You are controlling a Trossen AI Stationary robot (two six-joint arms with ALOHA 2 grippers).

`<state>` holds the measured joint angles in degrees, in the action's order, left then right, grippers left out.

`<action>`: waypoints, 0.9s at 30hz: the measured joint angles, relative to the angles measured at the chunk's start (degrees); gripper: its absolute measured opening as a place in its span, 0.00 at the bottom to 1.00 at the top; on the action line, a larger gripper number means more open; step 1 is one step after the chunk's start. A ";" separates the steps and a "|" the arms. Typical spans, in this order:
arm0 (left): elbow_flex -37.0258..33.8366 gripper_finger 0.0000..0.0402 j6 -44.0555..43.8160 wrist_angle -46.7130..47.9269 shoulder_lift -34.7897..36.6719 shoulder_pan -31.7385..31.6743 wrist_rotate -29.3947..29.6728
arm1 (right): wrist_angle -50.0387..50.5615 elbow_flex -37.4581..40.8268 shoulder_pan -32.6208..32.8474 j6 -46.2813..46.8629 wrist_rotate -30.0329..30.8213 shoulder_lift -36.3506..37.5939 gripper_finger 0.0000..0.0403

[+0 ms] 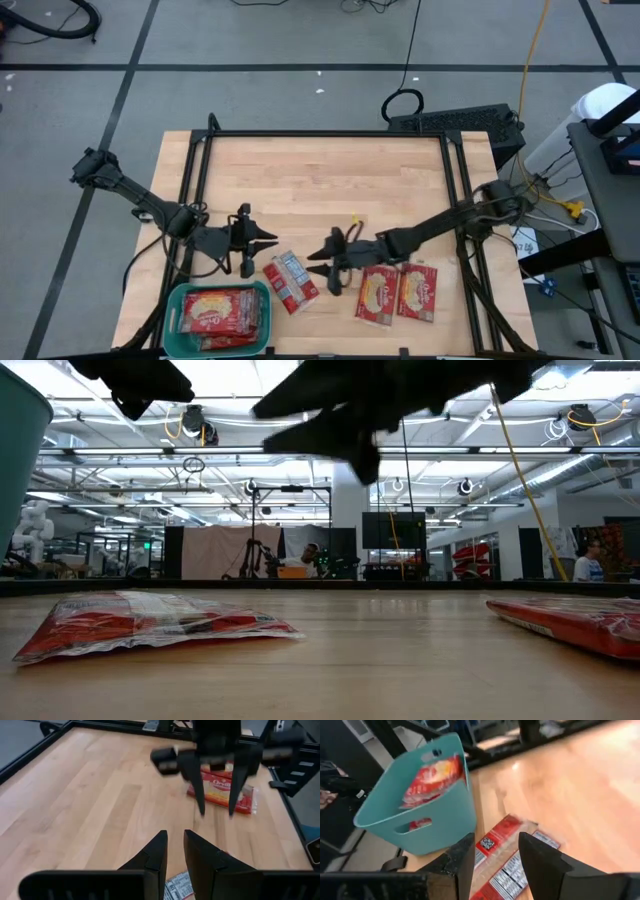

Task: Sort popcorn bags into baskets
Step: Put the red popcorn bag into the blue container

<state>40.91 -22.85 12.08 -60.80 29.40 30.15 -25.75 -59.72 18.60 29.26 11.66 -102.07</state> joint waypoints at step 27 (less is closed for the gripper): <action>0.00 0.16 0.02 0.08 0.00 -0.19 0.00 | 18.88 -13.66 5.09 -6.45 2.34 -16.93 0.54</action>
<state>40.91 -22.83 12.16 -60.80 29.21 30.15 -6.87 -73.38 23.70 22.81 14.00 -118.99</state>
